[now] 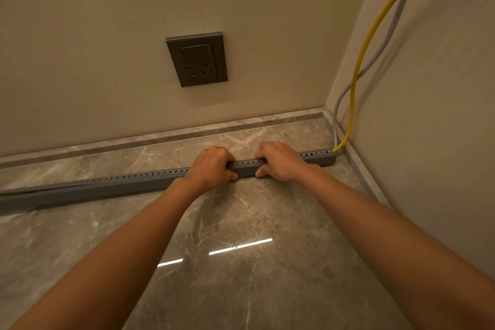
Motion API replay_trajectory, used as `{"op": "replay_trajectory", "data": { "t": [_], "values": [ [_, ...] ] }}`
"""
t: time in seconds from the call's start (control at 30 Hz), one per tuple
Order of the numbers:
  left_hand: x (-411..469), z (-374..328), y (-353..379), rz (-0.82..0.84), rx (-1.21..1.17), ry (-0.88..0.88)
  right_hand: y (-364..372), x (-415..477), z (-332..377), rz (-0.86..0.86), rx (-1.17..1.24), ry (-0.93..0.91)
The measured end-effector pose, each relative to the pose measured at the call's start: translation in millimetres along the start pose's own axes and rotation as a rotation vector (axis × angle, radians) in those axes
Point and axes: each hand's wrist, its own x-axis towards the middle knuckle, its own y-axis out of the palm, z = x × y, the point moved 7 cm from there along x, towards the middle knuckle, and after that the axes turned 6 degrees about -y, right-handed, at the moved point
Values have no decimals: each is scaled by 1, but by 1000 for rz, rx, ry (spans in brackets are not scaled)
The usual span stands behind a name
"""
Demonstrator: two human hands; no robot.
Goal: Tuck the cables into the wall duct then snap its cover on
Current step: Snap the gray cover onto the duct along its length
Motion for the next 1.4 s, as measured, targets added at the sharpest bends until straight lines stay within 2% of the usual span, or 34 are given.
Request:
{"op": "replay_trajectory", "data": {
  "t": [0.23,0.53,0.93,1.1,1.3,1.4],
  "values": [
    [-4,8,1,39,-111,-25,1,0,13,33,-77,-15],
    [-24,84,-13,112,-56,-203,19,29,73,114,110,-89],
    [-26,77,-11,13,11,-168,19,35,82,63,-4,-149],
    [-30,86,-10,67,-47,-157,20,37,89,98,-48,-168],
    [-44,131,-17,152,78,-223,32,40,121,91,-48,-222],
    [-47,138,-18,148,114,-198,40,46,141,78,-38,-234]
  ]
}}
